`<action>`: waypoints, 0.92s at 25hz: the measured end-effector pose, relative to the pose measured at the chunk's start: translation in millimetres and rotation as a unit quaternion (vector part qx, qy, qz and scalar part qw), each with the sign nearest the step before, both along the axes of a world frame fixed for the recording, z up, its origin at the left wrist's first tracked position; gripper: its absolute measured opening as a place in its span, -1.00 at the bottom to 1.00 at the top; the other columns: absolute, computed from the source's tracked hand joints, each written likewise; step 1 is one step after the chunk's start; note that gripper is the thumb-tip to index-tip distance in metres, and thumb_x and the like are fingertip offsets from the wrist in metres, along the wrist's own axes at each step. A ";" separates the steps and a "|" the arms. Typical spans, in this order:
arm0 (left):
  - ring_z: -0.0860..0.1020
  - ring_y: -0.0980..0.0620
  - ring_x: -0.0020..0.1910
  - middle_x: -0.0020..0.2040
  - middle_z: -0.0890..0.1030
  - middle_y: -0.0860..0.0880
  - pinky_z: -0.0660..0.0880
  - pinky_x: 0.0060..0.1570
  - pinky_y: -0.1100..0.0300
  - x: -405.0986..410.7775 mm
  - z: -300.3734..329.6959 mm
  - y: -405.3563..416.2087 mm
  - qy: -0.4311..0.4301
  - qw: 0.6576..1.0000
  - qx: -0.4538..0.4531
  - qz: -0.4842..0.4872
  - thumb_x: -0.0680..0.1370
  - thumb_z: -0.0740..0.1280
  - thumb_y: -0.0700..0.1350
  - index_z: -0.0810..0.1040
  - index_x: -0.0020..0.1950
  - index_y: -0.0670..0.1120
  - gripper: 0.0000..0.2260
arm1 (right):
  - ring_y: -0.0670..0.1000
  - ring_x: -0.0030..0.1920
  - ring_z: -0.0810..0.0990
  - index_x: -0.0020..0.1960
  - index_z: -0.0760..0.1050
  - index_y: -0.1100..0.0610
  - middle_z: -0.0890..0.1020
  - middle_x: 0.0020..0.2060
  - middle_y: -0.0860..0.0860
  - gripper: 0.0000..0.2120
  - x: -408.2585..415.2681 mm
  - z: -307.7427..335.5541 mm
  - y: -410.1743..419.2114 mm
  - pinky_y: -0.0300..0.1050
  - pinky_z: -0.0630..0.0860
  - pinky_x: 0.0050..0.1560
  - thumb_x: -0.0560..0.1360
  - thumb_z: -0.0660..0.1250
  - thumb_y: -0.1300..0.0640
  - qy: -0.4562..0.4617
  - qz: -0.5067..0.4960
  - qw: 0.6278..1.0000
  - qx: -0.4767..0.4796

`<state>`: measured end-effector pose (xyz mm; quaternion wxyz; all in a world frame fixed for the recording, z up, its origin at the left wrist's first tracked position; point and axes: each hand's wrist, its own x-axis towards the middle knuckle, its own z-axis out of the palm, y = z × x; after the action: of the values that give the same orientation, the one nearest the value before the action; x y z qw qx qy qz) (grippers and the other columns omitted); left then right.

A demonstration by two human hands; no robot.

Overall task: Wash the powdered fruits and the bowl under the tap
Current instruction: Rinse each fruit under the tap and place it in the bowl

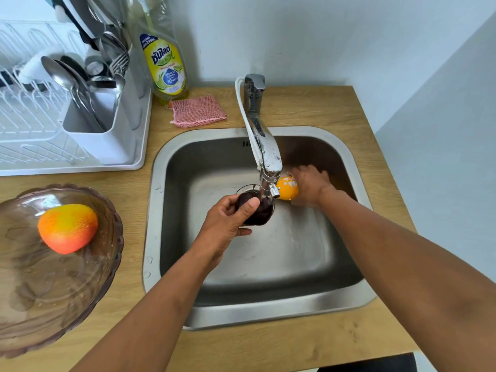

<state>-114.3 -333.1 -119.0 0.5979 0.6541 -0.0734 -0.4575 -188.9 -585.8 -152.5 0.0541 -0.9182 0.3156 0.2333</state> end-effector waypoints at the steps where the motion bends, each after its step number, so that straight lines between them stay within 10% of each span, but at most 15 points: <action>1: 0.73 -0.07 0.14 0.14 0.75 -0.03 0.66 -0.05 0.07 -0.8 -0.3 0.0 0.007 1.000 -0.004 -0.002 0.31 0.54 0.22 0.64 0.26 0.00 -0.42 | 0.18 0.45 0.36 0.48 0.35 0.04 0.46 0.39 0.10 -0.21 -6.9 -0.9 6.2 0.23 0.38 0.38 0.34 0.57 -0.09 -0.025 -0.029 0.999 0.021; 9: 0.72 0.19 -0.02 0.12 0.75 0.04 0.56 -0.08 0.37 -13.3 22.2 22.0 -0.081 0.997 0.012 -0.002 0.51 0.55 -0.03 0.60 0.23 0.10 -0.68 | 0.10 0.06 0.61 0.27 0.52 0.08 0.60 0.09 0.04 -0.35 -50.7 25.5 67.1 -0.04 0.52 -0.01 0.29 0.64 -0.10 -0.315 -0.278 0.887 0.191; 23: 0.67 0.33 -0.06 0.06 0.71 0.17 0.55 -0.05 0.47 10.4 107.0 190.5 -0.393 0.885 0.120 0.219 0.41 0.64 0.02 0.62 0.26 0.05 -0.54 | 0.19 0.12 0.60 0.43 0.45 0.19 0.57 0.22 0.15 -0.34 -48.3 65.5 127.9 0.21 0.61 0.15 0.44 0.58 0.00 -0.459 -0.417 0.689 0.375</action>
<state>-103.9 -142.6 -12.0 0.5222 0.8464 -0.1020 -0.0252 -237.3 -457.9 -87.0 0.6242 -0.5876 0.4877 -0.1650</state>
